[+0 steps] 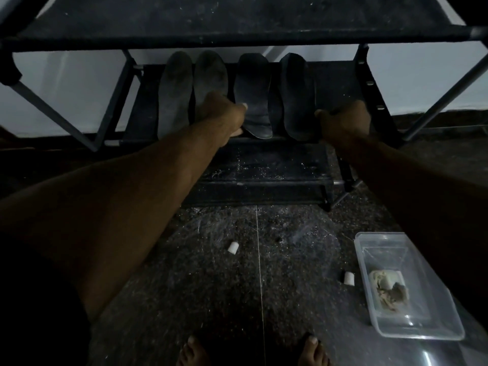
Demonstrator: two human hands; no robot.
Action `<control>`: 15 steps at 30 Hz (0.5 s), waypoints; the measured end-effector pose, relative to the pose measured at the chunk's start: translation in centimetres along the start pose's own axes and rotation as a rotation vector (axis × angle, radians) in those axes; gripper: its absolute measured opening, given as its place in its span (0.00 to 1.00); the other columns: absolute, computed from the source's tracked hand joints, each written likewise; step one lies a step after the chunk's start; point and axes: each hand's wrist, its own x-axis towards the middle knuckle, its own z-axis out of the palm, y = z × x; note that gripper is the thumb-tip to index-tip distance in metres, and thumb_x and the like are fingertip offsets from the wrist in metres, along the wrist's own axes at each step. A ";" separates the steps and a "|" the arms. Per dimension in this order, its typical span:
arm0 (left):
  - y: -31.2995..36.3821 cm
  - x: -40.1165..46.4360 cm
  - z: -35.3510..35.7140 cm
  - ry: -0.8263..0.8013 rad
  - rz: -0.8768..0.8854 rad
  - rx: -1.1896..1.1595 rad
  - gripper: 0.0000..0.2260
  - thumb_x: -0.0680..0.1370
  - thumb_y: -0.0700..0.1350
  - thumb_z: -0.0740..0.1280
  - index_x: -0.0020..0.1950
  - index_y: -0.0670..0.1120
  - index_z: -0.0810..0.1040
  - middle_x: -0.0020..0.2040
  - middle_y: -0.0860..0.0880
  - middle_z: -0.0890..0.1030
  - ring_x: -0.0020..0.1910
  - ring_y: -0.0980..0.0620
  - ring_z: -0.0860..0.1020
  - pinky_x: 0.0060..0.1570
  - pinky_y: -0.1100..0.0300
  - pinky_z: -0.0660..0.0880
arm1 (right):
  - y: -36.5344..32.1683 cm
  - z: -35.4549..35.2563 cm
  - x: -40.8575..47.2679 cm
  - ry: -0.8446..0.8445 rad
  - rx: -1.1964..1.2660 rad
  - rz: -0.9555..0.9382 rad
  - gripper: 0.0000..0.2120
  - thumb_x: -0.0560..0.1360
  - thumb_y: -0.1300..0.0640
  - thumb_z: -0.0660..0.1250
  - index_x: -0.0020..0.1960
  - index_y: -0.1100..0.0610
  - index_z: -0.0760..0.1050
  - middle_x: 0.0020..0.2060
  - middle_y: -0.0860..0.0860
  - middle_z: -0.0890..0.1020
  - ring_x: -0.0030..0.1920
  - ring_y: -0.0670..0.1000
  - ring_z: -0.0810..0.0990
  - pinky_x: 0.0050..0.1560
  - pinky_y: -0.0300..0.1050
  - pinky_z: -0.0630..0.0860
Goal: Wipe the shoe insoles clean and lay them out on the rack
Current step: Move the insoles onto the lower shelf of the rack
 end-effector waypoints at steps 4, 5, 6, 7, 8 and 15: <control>0.0 -1.4 -2.4 0.010 0.090 0.104 0.10 0.77 0.48 0.69 0.47 0.42 0.75 0.47 0.41 0.83 0.41 0.45 0.84 0.42 0.49 0.83 | 0.1 -1.4 -1.9 0.025 -0.041 -0.109 0.15 0.76 0.52 0.68 0.53 0.63 0.82 0.50 0.61 0.84 0.54 0.58 0.82 0.51 0.44 0.75; -0.3 -1.3 -3.3 0.056 0.127 0.182 0.13 0.76 0.52 0.69 0.49 0.42 0.78 0.48 0.42 0.84 0.43 0.45 0.84 0.46 0.49 0.82 | -0.1 -1.4 -2.5 0.011 -0.043 -0.120 0.14 0.76 0.52 0.68 0.53 0.63 0.82 0.50 0.61 0.84 0.54 0.58 0.82 0.51 0.43 0.75; -0.8 -1.4 -4.5 0.130 0.164 0.284 0.19 0.74 0.56 0.68 0.53 0.42 0.80 0.51 0.44 0.84 0.48 0.46 0.83 0.50 0.50 0.81 | -0.6 -1.2 -3.2 0.014 -0.060 -0.144 0.14 0.76 0.53 0.68 0.53 0.63 0.82 0.50 0.61 0.84 0.54 0.57 0.82 0.51 0.43 0.74; -1.1 -1.8 -5.5 0.202 0.218 0.367 0.23 0.73 0.59 0.67 0.57 0.42 0.80 0.54 0.47 0.82 0.52 0.48 0.81 0.53 0.55 0.78 | -1.0 -1.1 -3.8 0.014 -0.067 -0.167 0.14 0.77 0.53 0.68 0.53 0.63 0.82 0.50 0.60 0.84 0.54 0.57 0.82 0.50 0.42 0.73; -1.4 -2.3 -6.3 0.227 0.237 0.432 0.23 0.74 0.58 0.68 0.59 0.43 0.80 0.55 0.48 0.81 0.54 0.49 0.80 0.52 0.58 0.75 | -1.5 -1.1 -4.4 0.008 -0.075 -0.197 0.13 0.77 0.52 0.68 0.51 0.62 0.82 0.48 0.60 0.84 0.52 0.56 0.82 0.48 0.42 0.73; -2.3 -3.4 -7.3 0.127 0.169 0.559 0.32 0.71 0.60 0.74 0.67 0.43 0.72 0.63 0.43 0.76 0.59 0.43 0.76 0.49 0.54 0.74 | -4.0 1.7 -6.4 -0.132 -0.126 -0.355 0.09 0.79 0.53 0.65 0.50 0.58 0.80 0.40 0.48 0.78 0.39 0.45 0.76 0.33 0.31 0.68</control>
